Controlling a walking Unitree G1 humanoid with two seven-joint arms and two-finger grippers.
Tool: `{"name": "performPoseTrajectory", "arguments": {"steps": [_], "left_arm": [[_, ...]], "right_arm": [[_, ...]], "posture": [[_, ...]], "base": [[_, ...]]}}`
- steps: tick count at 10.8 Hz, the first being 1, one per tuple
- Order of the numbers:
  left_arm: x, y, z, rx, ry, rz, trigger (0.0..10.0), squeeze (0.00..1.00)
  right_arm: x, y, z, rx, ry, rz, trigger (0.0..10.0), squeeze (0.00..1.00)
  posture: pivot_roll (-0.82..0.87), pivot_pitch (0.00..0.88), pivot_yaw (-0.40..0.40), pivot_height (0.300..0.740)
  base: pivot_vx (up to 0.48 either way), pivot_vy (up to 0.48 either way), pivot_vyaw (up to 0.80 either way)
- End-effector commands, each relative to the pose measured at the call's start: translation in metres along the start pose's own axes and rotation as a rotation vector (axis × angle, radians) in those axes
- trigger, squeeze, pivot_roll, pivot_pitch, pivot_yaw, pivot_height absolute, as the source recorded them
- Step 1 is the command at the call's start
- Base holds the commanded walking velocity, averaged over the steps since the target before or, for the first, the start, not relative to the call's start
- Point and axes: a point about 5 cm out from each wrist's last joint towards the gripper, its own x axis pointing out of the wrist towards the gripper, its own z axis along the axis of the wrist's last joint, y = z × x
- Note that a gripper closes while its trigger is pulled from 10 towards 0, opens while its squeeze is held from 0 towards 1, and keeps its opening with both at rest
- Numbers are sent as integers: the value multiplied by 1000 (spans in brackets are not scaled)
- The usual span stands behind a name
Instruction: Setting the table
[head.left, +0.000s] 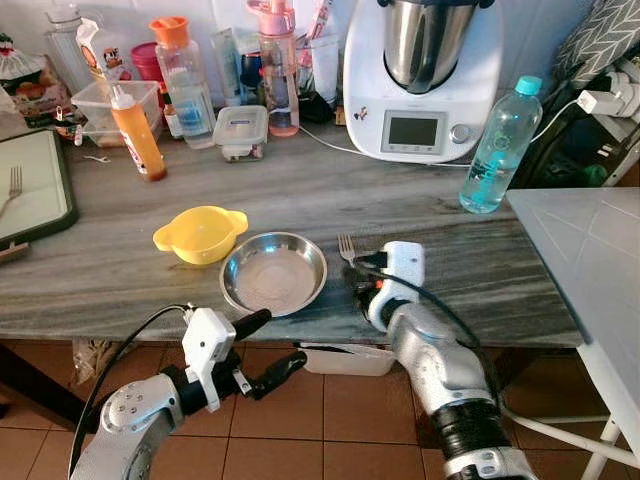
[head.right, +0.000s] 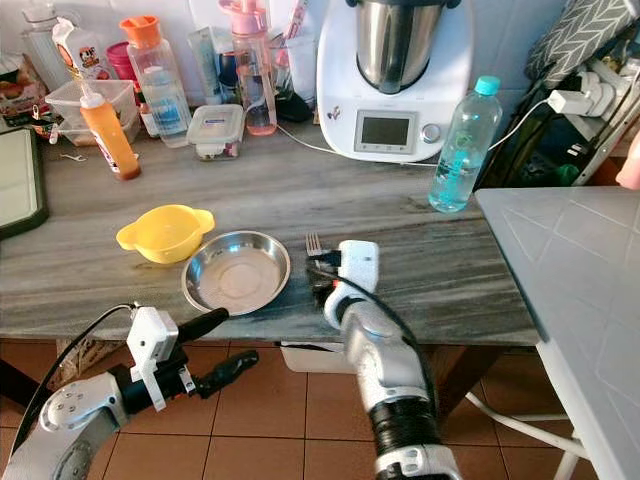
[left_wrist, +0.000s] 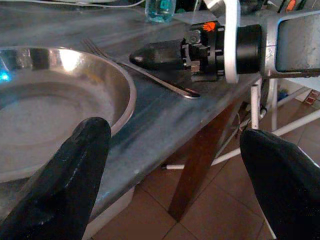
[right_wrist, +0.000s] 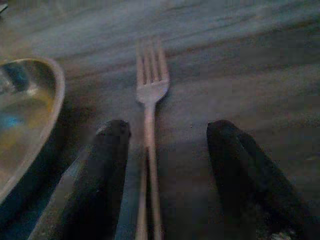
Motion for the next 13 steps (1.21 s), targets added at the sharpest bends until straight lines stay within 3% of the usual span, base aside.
{"name": "performPoseTrajectory", "arguments": {"steps": [1, 5, 8, 10, 13], "left_arm": [[-1, 3, -2, 0, 20, 13, 10000, 0], [-1, 3, -3, -2, 19, 15, 10000, 0], [-1, 3, -3, -2, 20, 19, 10000, 0], [-1, 3, -4, -5, 14, 24, 10000, 0], [0, 4, -3, 6, 11, 37, 10000, 0]], "right_arm": [[-2, 2, 6, 2, -39, 19, 10000, 1000], [-18, 2, 38, -47, -238, 67, 10000, 1000], [-42, -16, 69, -177, -415, -29, 10000, 1000], [-55, -26, 70, -247, -441, -75, 10000, 1000], [-64, -34, 59, -261, -418, -98, 10000, 1000]], "posture": [[80, 41, 29, 740], [77, 41, 30, 740], [70, 44, 28, 740], [59, 43, 25, 740], [57, 38, 24, 740]], "base": [[0, 0, 0], [0, 0, 0], [0, 0, 0], [0, 0, 0], [0, 0, 0]]}}
